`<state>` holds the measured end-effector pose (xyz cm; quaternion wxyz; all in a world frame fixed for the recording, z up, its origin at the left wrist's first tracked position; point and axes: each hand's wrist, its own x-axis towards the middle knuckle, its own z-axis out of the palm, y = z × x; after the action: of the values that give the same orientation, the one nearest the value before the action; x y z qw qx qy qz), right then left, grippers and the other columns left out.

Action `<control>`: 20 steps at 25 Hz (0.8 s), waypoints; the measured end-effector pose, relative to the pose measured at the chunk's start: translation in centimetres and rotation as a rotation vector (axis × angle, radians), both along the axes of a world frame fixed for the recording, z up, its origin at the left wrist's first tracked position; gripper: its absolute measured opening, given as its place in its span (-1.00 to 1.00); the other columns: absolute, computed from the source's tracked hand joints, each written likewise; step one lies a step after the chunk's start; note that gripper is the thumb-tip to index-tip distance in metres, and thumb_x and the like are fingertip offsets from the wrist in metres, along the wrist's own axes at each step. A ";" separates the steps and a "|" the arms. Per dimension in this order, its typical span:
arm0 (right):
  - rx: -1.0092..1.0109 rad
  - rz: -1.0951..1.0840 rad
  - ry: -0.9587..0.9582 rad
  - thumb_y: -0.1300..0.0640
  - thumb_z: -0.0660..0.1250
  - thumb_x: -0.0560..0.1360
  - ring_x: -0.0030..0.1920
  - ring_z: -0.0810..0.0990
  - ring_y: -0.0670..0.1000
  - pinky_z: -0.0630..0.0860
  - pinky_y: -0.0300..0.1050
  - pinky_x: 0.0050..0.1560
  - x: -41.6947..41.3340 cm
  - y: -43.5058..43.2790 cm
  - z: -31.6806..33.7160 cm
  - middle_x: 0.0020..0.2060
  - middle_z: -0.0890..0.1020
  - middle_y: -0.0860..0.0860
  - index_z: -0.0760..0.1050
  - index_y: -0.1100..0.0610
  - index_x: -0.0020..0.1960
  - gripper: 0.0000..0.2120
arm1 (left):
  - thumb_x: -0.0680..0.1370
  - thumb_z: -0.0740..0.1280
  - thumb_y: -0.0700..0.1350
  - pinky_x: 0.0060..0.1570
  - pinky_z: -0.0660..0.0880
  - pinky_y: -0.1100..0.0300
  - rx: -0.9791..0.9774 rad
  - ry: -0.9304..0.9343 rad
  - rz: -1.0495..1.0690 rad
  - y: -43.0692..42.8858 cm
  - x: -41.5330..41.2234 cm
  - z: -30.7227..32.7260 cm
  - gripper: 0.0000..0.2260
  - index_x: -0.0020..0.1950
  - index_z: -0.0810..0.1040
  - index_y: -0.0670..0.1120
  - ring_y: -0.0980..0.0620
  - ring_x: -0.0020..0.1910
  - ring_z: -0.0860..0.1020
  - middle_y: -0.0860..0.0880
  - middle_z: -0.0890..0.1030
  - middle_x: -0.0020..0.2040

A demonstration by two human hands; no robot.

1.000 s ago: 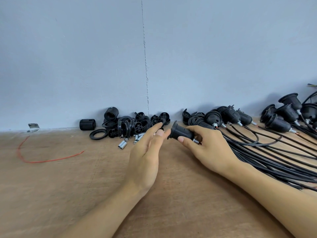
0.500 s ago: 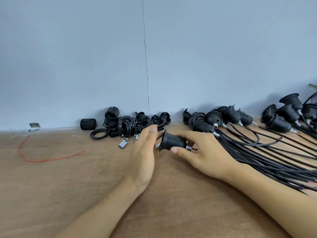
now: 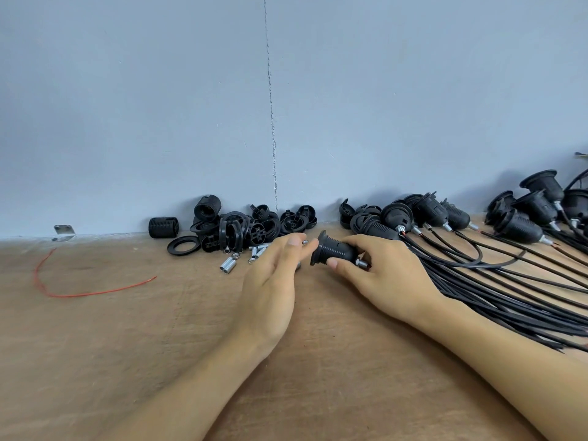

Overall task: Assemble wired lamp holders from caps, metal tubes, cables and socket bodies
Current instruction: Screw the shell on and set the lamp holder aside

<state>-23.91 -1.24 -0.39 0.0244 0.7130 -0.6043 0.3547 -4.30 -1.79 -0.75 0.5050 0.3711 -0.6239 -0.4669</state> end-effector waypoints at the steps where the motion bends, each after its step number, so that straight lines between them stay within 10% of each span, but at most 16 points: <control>1: 0.001 -0.010 -0.013 -0.28 0.33 0.49 -0.13 0.55 -0.19 0.42 -0.20 -0.18 0.0 -0.1 0.0 -0.14 0.63 -0.25 0.59 -0.16 0.15 -0.69 | 0.70 0.14 0.13 0.20 0.36 0.35 0.009 -0.002 0.007 0.0 0.0 0.0 -0.73 0.23 0.58 0.10 0.35 0.19 0.58 0.24 0.70 0.11; 20: -0.035 0.293 -0.086 -0.23 0.37 0.49 -0.12 0.61 -0.18 0.46 -0.35 -0.14 1.0 0.7 0.8 -0.11 0.65 -0.28 0.58 -0.13 0.20 -0.67 | 0.52 0.07 0.43 0.36 0.43 -0.05 0.007 -0.051 -0.039 -1.0 0.1 -0.4 -0.52 0.06 0.70 0.25 0.18 0.18 0.63 0.16 0.72 0.08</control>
<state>-22.94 -0.54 0.46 -0.0413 0.7771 -0.4880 0.3953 -4.24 -2.82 -1.14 0.4786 0.3725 -0.6419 -0.4692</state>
